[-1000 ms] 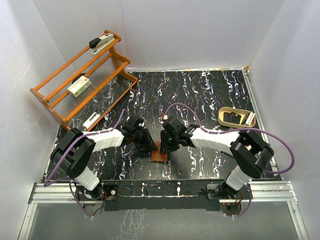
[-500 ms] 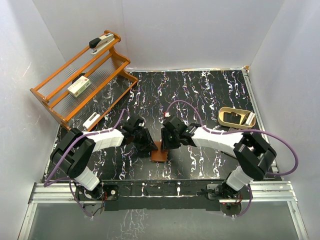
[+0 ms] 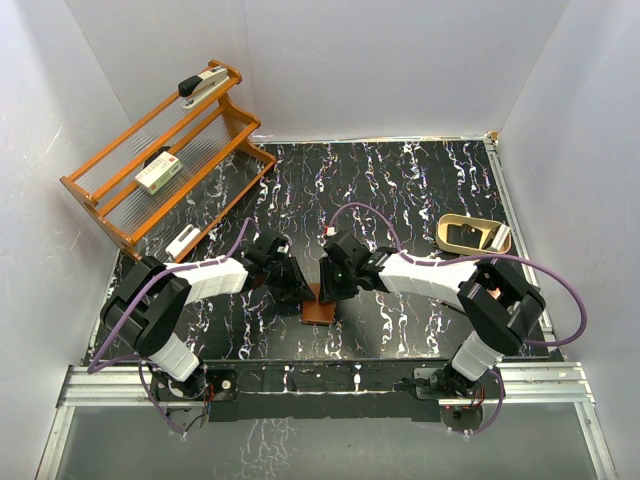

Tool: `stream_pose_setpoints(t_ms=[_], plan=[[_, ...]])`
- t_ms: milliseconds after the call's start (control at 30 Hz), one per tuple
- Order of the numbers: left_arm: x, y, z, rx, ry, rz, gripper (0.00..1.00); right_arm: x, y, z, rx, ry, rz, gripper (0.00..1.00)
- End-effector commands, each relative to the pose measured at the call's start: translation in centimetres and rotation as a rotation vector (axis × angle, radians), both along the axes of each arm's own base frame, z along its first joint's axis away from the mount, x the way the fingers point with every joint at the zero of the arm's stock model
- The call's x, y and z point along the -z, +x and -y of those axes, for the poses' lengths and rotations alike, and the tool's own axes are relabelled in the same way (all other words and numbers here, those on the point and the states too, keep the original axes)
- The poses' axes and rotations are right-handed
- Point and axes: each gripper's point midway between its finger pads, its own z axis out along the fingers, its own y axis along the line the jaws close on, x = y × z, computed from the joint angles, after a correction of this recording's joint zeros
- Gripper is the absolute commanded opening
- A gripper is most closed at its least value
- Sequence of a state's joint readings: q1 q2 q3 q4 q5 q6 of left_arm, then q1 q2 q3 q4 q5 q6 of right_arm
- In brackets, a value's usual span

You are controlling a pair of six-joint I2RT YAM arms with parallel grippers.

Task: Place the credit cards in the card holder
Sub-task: Close the card holder at the center of the board.

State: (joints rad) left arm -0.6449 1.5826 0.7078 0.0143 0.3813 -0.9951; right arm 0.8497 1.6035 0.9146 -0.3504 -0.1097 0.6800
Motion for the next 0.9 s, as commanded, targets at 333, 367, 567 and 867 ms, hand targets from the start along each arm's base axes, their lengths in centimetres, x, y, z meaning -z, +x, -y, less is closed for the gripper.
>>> stream_pose_setpoints(t_ms=[333, 367, 567, 867], plan=[[1.5, -1.2, -1.1, 0.006, 0.070, -0.050, 0.06, -1.6, -0.2, -1.8, -0.039, 0.100, 0.033, 0.24], [1.4, -1.2, -1.1, 0.006, 0.069, -0.049, 0.06, -1.5, -0.1, -1.6, -0.031, 0.089, 0.033, 0.23], [1.3, -1.2, -1.1, 0.004, 0.065, -0.046, 0.06, -0.6, 0.0, -0.7, -0.002, 0.039, 0.030, 0.16], [1.2, -1.2, -1.1, 0.003, 0.066, -0.044, 0.06, 1.3, -0.7, -0.1, 0.020, -0.013, -0.039, 0.11]])
